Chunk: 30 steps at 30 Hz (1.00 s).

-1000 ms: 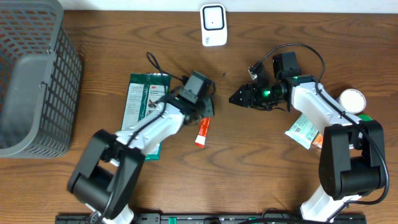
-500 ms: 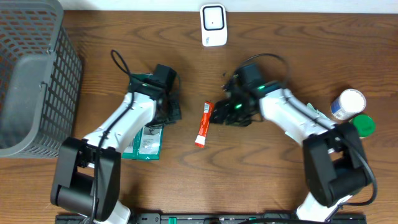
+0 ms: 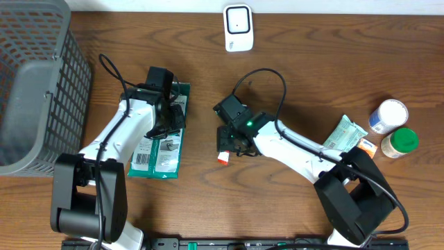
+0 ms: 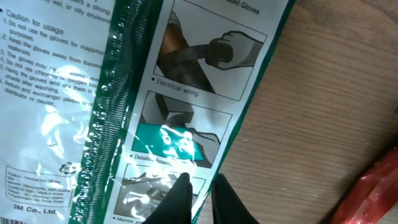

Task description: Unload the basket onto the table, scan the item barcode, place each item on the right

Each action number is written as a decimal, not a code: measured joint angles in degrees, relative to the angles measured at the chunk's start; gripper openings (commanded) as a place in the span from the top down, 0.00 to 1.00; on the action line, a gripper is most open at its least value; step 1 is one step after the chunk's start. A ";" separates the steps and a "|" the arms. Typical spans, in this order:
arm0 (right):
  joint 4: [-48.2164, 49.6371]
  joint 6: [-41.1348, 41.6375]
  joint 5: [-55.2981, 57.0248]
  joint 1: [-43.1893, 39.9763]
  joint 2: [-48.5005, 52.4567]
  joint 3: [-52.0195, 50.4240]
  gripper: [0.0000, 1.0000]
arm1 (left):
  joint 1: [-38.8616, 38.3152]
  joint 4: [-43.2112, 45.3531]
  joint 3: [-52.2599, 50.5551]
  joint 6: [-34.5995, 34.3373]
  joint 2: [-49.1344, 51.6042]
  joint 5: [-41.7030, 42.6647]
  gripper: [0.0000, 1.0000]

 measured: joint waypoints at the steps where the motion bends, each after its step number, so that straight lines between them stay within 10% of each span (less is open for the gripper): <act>1: 0.33 0.87 0.35 0.24 0.24 0.00 0.49 | 0.00 0.00 0.00 0.20 0.02 0.00 0.87; 7: 1.07 6.71 1.25 0.83 3.74 0.59 0.55 | 0.00 0.00 0.00 0.85 0.00 0.00 0.87; 13: 1.70 9.79 1.09 0.94 5.51 1.66 0.99 | 0.00 0.00 0.00 1.01 0.00 0.00 0.86; 20: -0.79 6.97 0.07 0.22 4.87 1.66 0.99 | 0.00 0.00 0.00 1.01 0.00 0.00 0.85; 30: -11.26 -19.23 -1.57 -2.80 -9.51 -0.13 0.99 | 0.00 1.62 0.00 1.01 0.00 0.00 0.83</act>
